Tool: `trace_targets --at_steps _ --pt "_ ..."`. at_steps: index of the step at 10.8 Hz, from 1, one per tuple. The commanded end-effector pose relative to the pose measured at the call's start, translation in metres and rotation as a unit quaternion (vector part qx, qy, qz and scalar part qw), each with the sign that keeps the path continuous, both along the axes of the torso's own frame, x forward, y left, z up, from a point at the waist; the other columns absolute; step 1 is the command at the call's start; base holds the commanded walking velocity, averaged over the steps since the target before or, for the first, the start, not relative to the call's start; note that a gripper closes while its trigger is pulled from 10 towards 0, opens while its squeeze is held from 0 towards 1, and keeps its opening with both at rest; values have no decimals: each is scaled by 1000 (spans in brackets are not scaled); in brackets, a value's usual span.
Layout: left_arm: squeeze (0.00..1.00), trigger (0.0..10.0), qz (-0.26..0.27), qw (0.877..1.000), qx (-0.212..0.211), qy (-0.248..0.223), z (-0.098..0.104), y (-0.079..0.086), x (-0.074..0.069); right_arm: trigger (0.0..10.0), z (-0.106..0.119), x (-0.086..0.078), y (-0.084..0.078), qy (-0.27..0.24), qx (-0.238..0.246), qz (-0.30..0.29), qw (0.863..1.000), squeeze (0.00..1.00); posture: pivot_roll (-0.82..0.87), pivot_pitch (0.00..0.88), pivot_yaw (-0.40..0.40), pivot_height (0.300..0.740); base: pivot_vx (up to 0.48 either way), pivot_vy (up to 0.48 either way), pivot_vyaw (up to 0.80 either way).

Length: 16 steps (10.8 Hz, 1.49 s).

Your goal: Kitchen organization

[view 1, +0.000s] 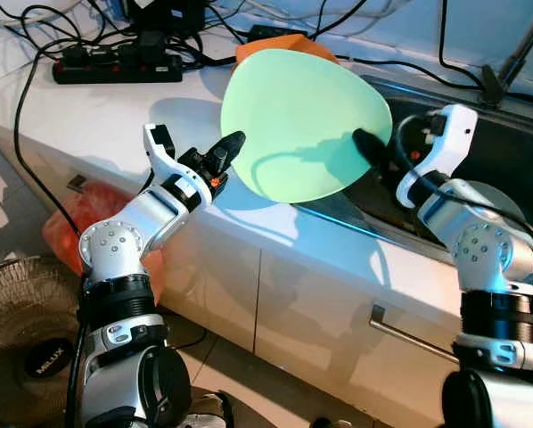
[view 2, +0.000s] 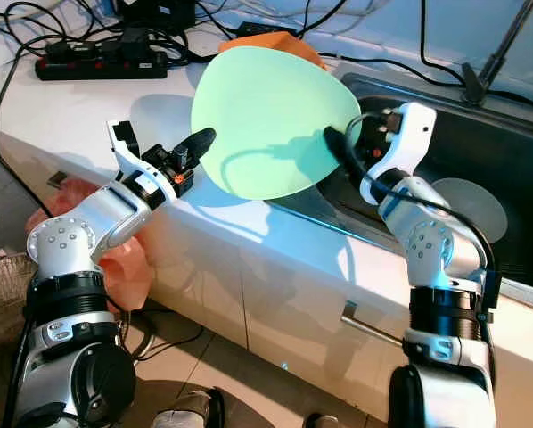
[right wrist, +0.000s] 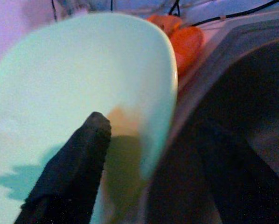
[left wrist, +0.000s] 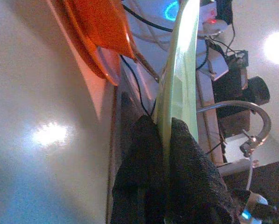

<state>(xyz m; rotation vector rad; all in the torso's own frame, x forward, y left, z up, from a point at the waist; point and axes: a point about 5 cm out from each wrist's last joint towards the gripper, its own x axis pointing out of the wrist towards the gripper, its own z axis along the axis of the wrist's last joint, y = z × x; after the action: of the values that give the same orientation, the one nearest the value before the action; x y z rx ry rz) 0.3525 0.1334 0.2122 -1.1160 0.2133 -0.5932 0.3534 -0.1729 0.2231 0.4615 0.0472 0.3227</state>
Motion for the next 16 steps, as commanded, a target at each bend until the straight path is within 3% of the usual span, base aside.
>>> trace_targets --at_steps 1,5,9,10,11,12,13,16 --pt "0 0 -18 999 -15 -48 18 -5 -3 0 5 1 -2 -1 24 -1 1000 0 86 91 5 740 0 0 0" --pt "0 0 -24 999 -14 -33 -1 -1 -5 0 8 -2 3 30 143 49 988 0 82 88 7 740 0 0 0" --pt "0 0 13 999 3 -30 -4 17 3 0 10 -10 -3 29 142 80 986 0 81 87 8 740 0 0 0" --pt "0 1059 20 999 8 -29 -5 21 5 0 10 -10 -5 29 140 77 987 0 80 88 8 740 0 0 0" --pt "0 2745 17 999 6 -29 -6 21 4 0 10 -11 -7 29 141 76 987 0 80 89 10 740 0 0 0" --pt "0 2745 12 1000 7 -28 -7 20 3 0 10 -11 -7 29 141 76 987 0 82 90 10 740 0 0 0" --pt "0 3490 10 1000 15 -26 -10 20 2 0 9 -11 -7 30 140 76 987 0 85 92 10 740 0 0 0" --pt "0 3373 8 999 17 -27 -10 19 3 0 7 -10 -5 35 136 76 987 0 85 93 10 740 0 0 0"
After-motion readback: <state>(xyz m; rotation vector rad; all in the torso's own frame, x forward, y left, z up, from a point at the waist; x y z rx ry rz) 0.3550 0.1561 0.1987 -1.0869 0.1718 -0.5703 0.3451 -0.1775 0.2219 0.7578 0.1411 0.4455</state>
